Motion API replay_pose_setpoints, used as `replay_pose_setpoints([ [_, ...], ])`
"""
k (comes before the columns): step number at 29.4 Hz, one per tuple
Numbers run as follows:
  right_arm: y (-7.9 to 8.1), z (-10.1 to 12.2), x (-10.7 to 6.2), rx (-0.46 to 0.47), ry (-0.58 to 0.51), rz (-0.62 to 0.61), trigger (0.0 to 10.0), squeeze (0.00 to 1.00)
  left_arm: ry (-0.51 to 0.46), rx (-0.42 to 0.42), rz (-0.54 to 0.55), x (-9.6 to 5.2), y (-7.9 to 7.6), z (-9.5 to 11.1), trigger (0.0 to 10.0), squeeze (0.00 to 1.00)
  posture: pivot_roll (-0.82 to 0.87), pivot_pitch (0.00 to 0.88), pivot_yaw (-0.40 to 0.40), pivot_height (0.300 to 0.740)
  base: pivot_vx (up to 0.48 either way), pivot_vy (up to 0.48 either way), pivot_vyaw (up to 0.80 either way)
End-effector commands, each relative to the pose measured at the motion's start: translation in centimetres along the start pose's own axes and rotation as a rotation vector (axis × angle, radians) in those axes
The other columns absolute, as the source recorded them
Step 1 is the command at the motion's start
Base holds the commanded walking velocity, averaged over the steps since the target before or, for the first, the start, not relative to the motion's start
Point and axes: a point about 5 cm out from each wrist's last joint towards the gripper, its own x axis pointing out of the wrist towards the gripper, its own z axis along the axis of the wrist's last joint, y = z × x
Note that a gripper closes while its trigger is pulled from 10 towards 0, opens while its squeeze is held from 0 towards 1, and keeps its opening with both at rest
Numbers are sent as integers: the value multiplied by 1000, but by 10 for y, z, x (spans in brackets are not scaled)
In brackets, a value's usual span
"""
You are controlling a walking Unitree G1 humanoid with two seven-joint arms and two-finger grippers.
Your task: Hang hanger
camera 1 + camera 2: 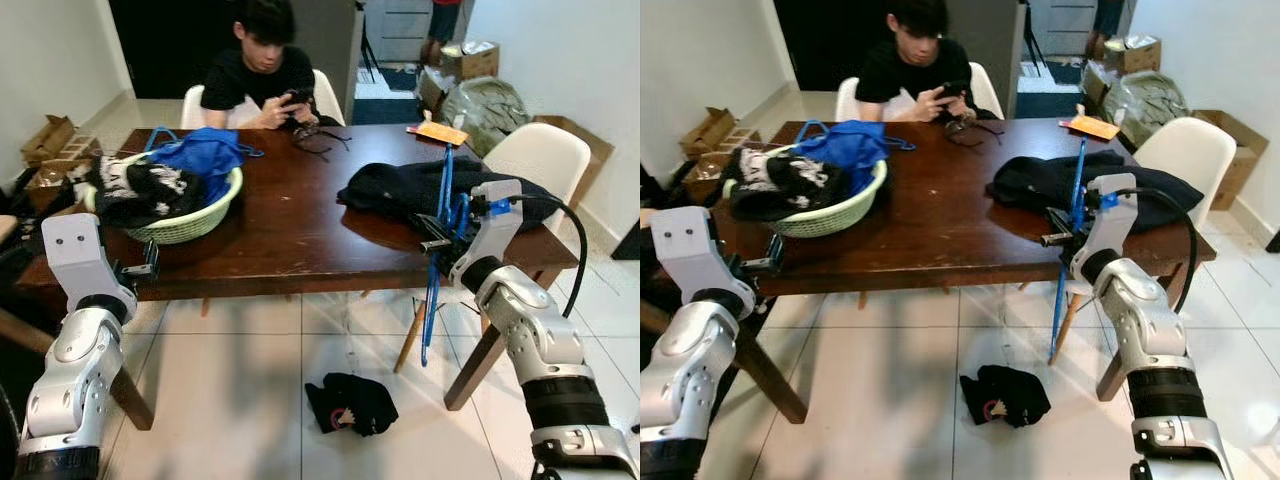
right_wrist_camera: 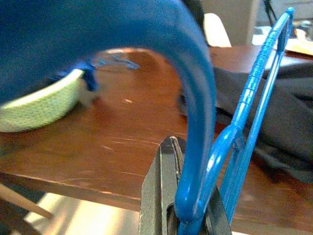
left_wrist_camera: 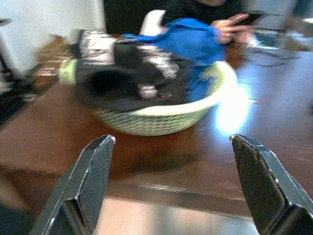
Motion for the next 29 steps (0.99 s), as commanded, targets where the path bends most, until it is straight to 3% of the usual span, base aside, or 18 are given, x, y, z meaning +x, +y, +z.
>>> replay_pose_setpoints([
  [1,8,2,2,10,-37,46,10000,0,-8,10,15,-1,4,0,10000,0,78,23,-9,735,446,0,0],
  [6,11,11,-1,109,-134,117,10000,0,-67,48,27,0,4,13,10000,0,77,23,-12,735,449,0,0],
  [12,18,24,-2,196,-214,216,10000,0,-205,99,80,7,17,57,10000,0,96,20,-15,735,447,0,0],
  [23,24,35,1,184,-245,241,10000,0,-251,72,67,7,15,70,10000,0,96,19,-16,735,444,0,0],
  [25,25,42,3,170,-259,254,10000,0,-248,31,78,9,14,72,10000,0,91,12,-20,735,0,0,0],
  [29,26,44,4,162,-264,266,10000,0,-242,31,93,10,17,71,10000,0,93,11,-22,735,0,0,0],
])
